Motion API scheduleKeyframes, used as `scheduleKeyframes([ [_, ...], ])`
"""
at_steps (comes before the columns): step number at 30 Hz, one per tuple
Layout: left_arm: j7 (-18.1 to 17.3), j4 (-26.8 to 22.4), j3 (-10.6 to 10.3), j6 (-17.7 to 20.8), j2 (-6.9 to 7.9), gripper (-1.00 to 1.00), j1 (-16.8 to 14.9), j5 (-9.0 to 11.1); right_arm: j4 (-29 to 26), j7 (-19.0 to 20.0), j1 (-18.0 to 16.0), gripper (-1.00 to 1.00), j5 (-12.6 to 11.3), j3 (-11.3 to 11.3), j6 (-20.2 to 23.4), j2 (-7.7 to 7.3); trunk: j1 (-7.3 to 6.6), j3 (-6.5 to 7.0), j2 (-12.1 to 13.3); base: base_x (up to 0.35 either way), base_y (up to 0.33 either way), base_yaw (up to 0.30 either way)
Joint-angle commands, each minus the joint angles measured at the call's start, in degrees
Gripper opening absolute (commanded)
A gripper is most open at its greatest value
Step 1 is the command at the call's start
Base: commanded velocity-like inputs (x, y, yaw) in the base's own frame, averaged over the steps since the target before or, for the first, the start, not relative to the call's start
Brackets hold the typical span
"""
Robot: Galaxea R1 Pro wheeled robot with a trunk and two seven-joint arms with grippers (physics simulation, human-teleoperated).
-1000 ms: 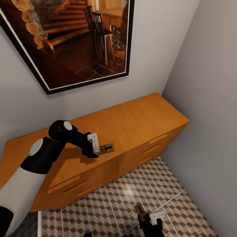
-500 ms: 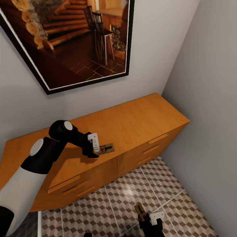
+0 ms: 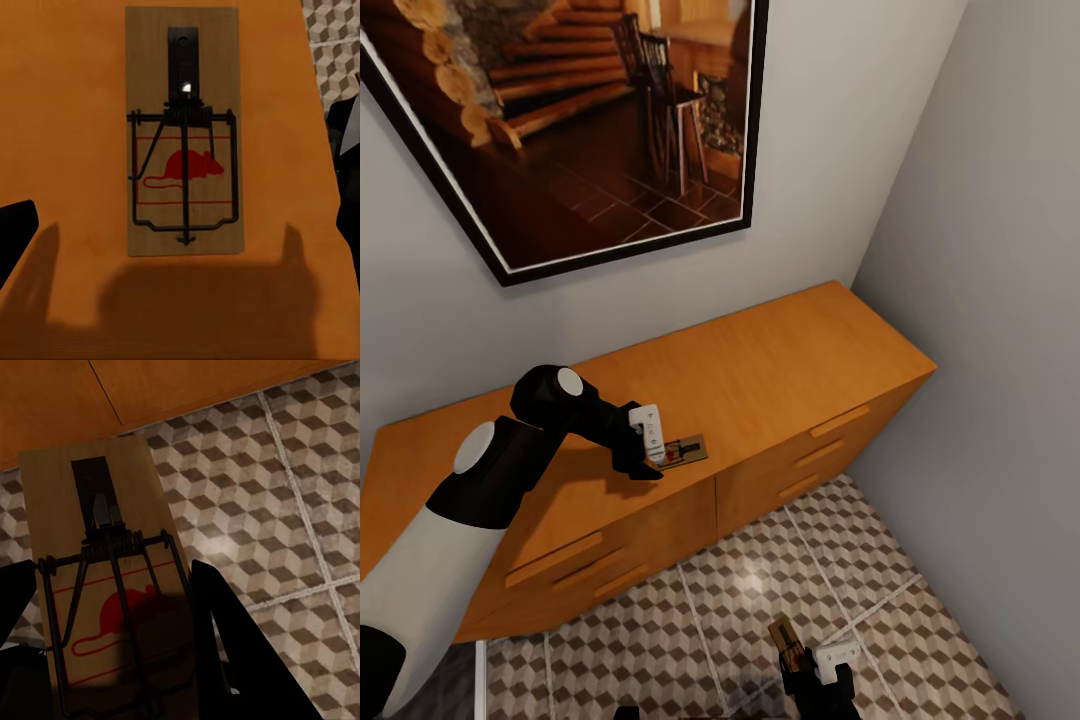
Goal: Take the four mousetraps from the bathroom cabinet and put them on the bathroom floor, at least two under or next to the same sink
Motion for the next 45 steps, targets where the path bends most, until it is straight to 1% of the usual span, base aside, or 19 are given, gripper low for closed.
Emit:
scheduleKeyframes([
  [1, -0.4, -0.1, -0.1, 0.6, 0.03, 1.0, -0.1, -0.4, 0.1, -0.2, 0.0, -1.0, 0.2, 0.1, -0.2, 0.0, 0.03, -0.14, -0.1, 0.0, 0.0, 0.0],
  [5, -0.4, -0.1, -0.2, 0.6, 0.03, 1.0, -0.1, -0.4, 0.1, -0.2, 0.0, -1.0, 0.2, 0.1, -0.2, 0.0, 0.03, -0.39, -0.1, 0.0, 0.0, 0.0],
  [10, -0.4, -0.1, -1.4, 0.6, 0.03, 1.0, -0.1, -0.5, 0.1, -0.2, 0.0, -1.0, 0.2, 0.1, -0.2, 0.0, 0.03, -0.54, -0.1, 0.0, 0.0, 0.0],
  [19, -0.3, -0.1, -1.7, 0.6, -0.08, 1.0, -0.1, -0.6, 0.1, -0.2, 0.0, -1.0, 0.2, 0.1, -0.2, 0.0, 0.03, -0.56, -0.1, 0.0, 0.0, 0.0],
  [21, -0.3, -0.1, -1.8, 0.6, -0.09, 1.0, -0.1, -0.9, 0.1, -0.2, 0.0, -1.0, 0.2, 0.1, -0.2, 0.0, 0.03, -0.56, -0.1, 0.0, 0.0, 0.0],
  [23, -0.3, -0.1, -2.0, 0.6, -0.12, 1.0, -0.1, -2.4, 0.1, -0.2, 0.0, -1.0, 0.2, 0.1, -0.2, 0.0, 0.03, -0.56, -0.1, 0.0, 0.0, 0.0],
  [24, -0.3, -0.1, -2.0, 0.6, -0.13, 1.0, -0.1, -4.3, 0.1, -0.2, 0.0, -1.0, 0.2, 0.1, -0.2, 0.0, 0.03, -0.56, -0.1, 0.0, 0.0, 0.0],
  [25, -0.4, -0.1, -2.1, 0.6, -0.15, 1.0, -0.1, -5.3, 0.1, -0.2, 0.0, -1.0, 0.2, 0.1, -0.2, 0.0, 0.03, -0.56, -0.1, 0.0, 0.0, 0.0],
  [26, -0.4, -0.1, -2.2, 0.6, -0.21, 1.0, -0.1, -7.4, 0.1, -0.2, 0.0, -1.0, 0.2, 0.1, -0.2, 0.0, 0.03, -0.56, -0.1, 0.0, 0.0, 0.0],
  [27, -0.5, -0.1, -2.2, 0.7, -0.35, 1.0, -0.1, -9.0, 0.1, -0.2, 0.0, -1.0, 0.2, 0.1, -0.2, 0.0, 0.03, -0.56, -0.1, 0.0, 0.0, 0.0],
  [30, -0.5, -0.1, -2.4, 0.7, -0.88, 1.0, -0.1, -11.3, 0.1, -0.2, 0.0, -1.0, 0.2, 0.1, -0.2, 0.0, 0.03, -0.56, -0.1, 0.0, 0.0, 0.0],
  [34, -0.5, -0.2, -2.4, 0.7, -1.12, 1.0, -0.1, -12.0, 0.1, -0.2, 0.0, -1.0, 0.2, 0.1, -0.2, 0.0, 0.03, -0.56, -0.1, 0.0, 0.0, 0.0],
  [45, -0.5, -0.2, -2.4, 0.6, -1.2, 1.0, -0.1, -12.2, 0.1, -0.2, 0.0, -1.0, 0.2, 0.1, -0.2, 0.0, 0.03, -0.56, -0.1, 0.0, 0.0, 0.0],
])
